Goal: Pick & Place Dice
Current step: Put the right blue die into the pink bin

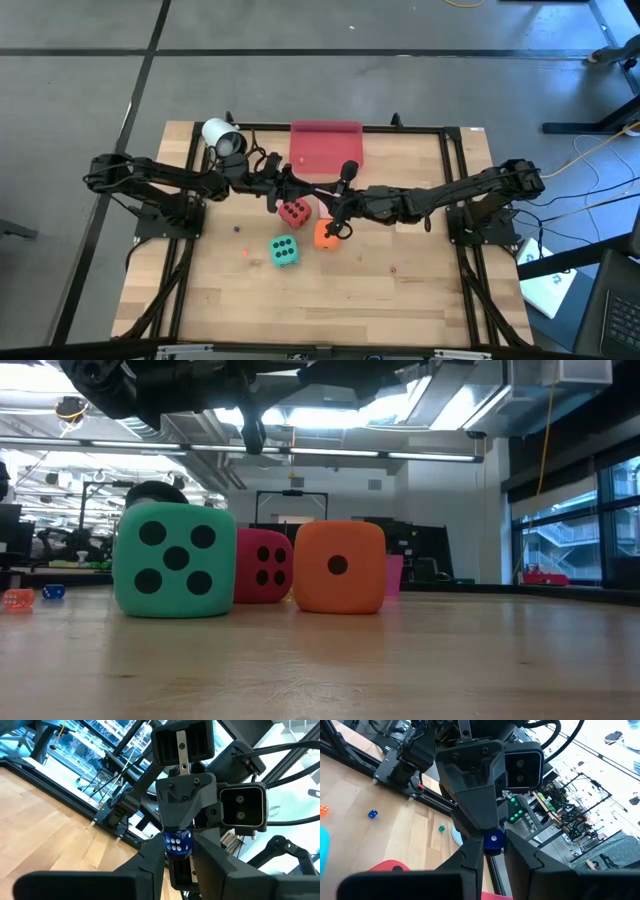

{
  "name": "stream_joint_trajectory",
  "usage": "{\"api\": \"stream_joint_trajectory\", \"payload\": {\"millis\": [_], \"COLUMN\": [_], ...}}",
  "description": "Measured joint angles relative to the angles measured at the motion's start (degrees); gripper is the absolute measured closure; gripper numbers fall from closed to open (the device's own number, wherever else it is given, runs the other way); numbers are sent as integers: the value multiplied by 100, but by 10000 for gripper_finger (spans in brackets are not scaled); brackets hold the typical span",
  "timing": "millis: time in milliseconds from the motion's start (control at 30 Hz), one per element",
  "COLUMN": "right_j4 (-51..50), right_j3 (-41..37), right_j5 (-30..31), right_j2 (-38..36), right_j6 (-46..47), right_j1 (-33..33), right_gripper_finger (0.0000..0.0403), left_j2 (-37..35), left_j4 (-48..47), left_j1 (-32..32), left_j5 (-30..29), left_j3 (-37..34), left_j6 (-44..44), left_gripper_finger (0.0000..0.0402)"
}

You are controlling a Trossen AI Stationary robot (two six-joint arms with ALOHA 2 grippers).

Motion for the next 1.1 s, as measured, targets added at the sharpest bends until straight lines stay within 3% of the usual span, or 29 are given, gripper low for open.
{"api": "stream_joint_trajectory", "payload": {"millis": [800,1100], "right_j4": [-85,-84], "right_j3": [0,7], "right_j5": [-147,-236], "right_j2": [-4,2], "right_j6": [20,62], "right_j1": [7,5], "right_gripper_finger": [344,298], "left_j2": [0,7], "left_j4": [-16,2], "left_j1": [0,-4], "left_j5": [13,-24], "left_j3": [-4,-4], "left_j6": [111,322], "left_gripper_finger": [349,365]}}
